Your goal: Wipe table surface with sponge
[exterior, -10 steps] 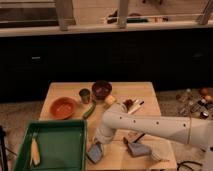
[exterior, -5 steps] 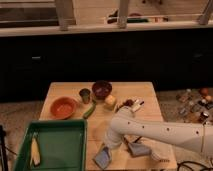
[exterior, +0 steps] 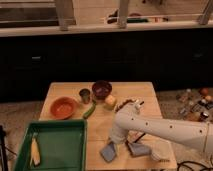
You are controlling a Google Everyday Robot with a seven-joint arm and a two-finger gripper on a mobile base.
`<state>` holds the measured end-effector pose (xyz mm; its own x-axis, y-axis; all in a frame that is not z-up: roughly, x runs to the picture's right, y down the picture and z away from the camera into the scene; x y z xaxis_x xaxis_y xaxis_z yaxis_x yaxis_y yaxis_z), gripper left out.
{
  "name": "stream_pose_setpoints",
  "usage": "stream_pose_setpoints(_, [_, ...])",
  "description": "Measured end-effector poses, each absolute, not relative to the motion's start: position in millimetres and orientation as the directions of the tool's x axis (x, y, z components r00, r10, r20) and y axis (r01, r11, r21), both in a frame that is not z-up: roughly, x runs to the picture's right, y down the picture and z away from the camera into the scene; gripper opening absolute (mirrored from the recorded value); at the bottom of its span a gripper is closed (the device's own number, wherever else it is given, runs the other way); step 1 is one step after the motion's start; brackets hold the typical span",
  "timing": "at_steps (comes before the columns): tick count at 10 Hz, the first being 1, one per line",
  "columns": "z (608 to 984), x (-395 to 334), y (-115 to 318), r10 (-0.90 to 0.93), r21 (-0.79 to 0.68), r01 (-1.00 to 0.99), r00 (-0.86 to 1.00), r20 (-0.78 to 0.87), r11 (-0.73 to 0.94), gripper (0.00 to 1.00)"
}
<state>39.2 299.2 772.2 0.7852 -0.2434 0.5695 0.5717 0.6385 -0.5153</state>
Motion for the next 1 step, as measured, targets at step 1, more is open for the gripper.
stream_pose_setpoints(1, [781.2, 38.1, 292.3, -0.246, -0.514, 0.571, 0.786, 0.567, 0.64, 0.0])
